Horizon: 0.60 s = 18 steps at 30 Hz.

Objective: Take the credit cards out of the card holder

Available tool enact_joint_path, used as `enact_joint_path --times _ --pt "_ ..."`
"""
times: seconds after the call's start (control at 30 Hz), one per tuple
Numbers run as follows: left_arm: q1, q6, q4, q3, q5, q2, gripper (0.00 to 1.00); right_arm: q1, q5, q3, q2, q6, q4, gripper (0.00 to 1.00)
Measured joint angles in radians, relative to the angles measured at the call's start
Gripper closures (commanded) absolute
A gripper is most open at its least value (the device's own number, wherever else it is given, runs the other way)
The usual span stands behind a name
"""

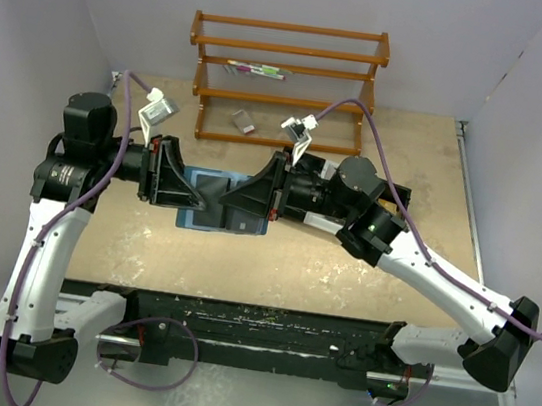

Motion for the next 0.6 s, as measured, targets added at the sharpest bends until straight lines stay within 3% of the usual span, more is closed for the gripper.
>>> enact_joint_path --times 0.13,0.23,0.37,0.43,0.6 --pt "0.0 -0.016 0.006 0.0 0.01 -0.005 0.64 0.0 -0.003 -0.013 -0.006 0.01 0.005 1.0" --pt "0.0 -0.019 0.005 0.0 0.014 -0.011 0.64 0.0 -0.008 -0.015 -0.008 0.017 0.005 1.0" --pt "0.0 -0.016 0.003 0.001 0.018 -0.018 0.85 0.0 -0.017 -0.015 -0.009 0.022 0.005 1.0" --pt "0.0 -0.011 -0.003 0.001 0.016 -0.018 0.89 0.001 -0.021 -0.017 -0.013 0.026 0.009 1.0" --pt "-0.002 0.06 -0.083 0.023 0.013 -0.005 0.92 0.003 -0.023 -0.048 -0.036 0.029 0.019 0.84"
